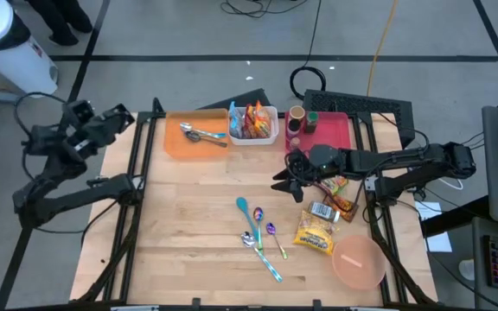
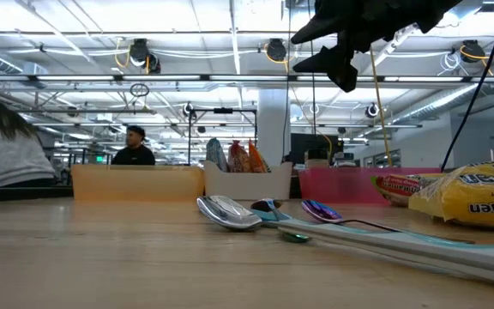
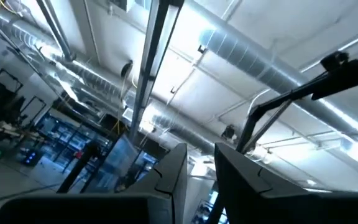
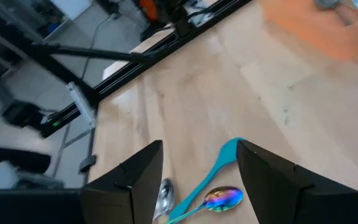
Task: Pick & Place Food Item
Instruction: Put the green noodle pack into the white bin
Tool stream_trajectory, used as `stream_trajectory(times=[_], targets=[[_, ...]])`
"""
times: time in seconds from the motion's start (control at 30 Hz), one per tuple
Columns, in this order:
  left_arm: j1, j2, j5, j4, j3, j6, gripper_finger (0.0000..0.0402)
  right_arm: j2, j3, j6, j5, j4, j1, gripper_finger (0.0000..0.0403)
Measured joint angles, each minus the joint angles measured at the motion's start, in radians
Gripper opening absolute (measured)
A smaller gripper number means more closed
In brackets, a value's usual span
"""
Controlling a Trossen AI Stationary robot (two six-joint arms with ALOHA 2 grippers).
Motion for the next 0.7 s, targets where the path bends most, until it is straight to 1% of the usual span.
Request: stream_trajectory(times=[0.07, 0.17, 0.37, 0.53, 0.63, 0.7], targets=[[-0.055, 0.019, -0.033, -0.004, 0.000, 0.049, 0.0088, 0.000, 0.000, 0.002, -0.010, 0.001, 0.000, 0.0196], [-0.135, 0.095, -0.073, -0.027, -0.001, 0.105, 0.0088, 0.000, 0.000, 0.016, -0.032, 0.010, 0.000, 0.0196], [-0.275, 0.342, -0.125, -0.024, -0.002, 0.156, 0.0088, 0.000, 0.000, 0.054, -0.033, 0.016, 0.000, 0.0196], [-0.360, 0.543, -0.135, -0.022, -0.004, 0.088, 0.0088, 0.000, 0.000, 0.047, -0.085, 0.015, 0.000, 0.0196], [-0.414, 0.646, -0.143, 0.010, -0.003, 0.034, 0.0088, -0.001, 0.000, 0.022, -0.132, 0.015, 0.000, 0.0196], [-0.457, 0.719, -0.172, 0.057, -0.003, 0.010, 0.0088, -0.002, 0.000, 0.009, -0.171, 0.015, 0.000, 0.0196]])
